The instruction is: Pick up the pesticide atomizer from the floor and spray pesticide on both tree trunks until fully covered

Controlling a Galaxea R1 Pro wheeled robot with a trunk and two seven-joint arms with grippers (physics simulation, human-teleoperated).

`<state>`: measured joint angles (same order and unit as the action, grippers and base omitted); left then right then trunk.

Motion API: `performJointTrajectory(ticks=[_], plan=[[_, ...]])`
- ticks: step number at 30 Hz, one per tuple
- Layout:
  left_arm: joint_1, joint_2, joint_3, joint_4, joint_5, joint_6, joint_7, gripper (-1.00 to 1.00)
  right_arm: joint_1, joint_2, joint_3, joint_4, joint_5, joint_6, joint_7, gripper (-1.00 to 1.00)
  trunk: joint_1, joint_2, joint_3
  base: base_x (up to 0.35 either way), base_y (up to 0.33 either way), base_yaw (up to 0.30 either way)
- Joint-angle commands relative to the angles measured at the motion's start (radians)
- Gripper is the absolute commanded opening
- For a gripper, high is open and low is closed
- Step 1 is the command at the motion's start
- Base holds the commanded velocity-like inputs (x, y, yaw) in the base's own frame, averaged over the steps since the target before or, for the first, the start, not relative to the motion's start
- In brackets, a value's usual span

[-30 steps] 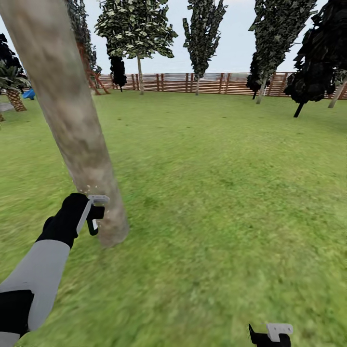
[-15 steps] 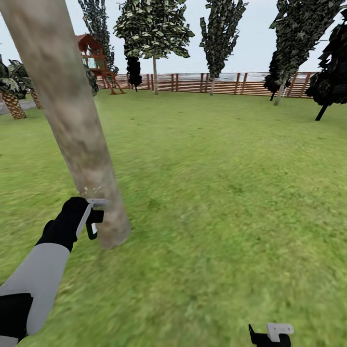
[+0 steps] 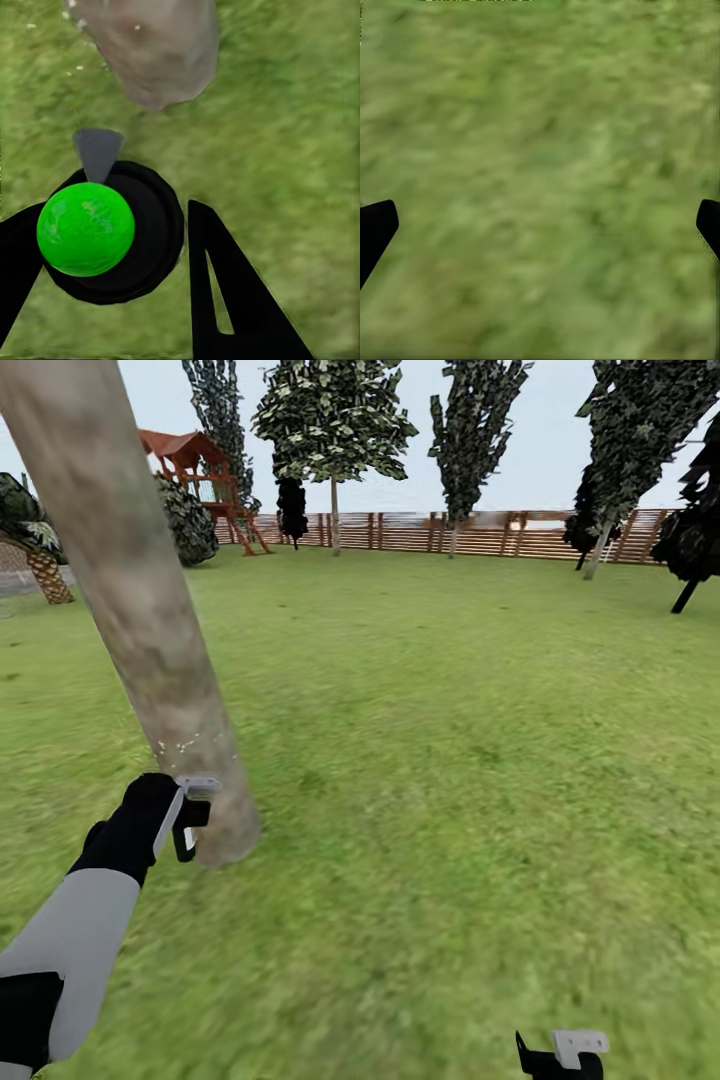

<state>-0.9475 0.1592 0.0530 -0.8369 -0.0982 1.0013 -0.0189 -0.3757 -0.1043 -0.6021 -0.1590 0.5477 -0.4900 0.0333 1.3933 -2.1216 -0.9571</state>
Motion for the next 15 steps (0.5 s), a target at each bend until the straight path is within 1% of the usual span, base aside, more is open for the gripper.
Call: performJointTrajectory(ticks=[1,4,6,11,14,15], plan=[[0.011,0.0,0.002,-0.001,-0.008,0.003,-0.004,-1.0,-0.001,0.0,-0.008,0.001,0.006,-0.004,0.003,1.0,0.0,0.0,-0.001,-0.029,-0.275,0.27],[0.034,0.009,0.003,-0.001,-0.008,0.002,-0.003,-1.0,0.0,0.0,-0.008,0.001,0.006,-0.004,0.003,1.0,0.0,0.0,-0.001,0.028,-0.274,0.275],[0.041,0.006,0.002,-0.001,-0.007,0.001,0.002,-1.0,0.0,0.0,-0.008,0.001,0.006,-0.004,0.003,1.0,0.0,0.0,-0.001,0.188,-0.224,0.277],[0.042,-0.002,0.003,0.0,-0.008,0.0,0.009,-1.0,0.0,0.0,-0.008,0.001,0.006,-0.004,0.003,1.0,0.0,0.0,-0.001,0.269,-0.161,0.277],[0.042,-0.002,0.004,-0.001,-0.008,-0.002,0.011,-1.0,-0.001,0.0,-0.008,0.001,0.006,-0.004,0.003,1.0,0.0,0.0,-0.001,0.303,-0.112,0.277],[0.043,0.002,0.004,0.0,-0.009,-0.002,0.011,-1.0,0.0,0.0,-0.008,0.001,0.006,-0.004,0.003,1.0,0.0,0.0,-0.001,0.306,-0.107,0.277]])
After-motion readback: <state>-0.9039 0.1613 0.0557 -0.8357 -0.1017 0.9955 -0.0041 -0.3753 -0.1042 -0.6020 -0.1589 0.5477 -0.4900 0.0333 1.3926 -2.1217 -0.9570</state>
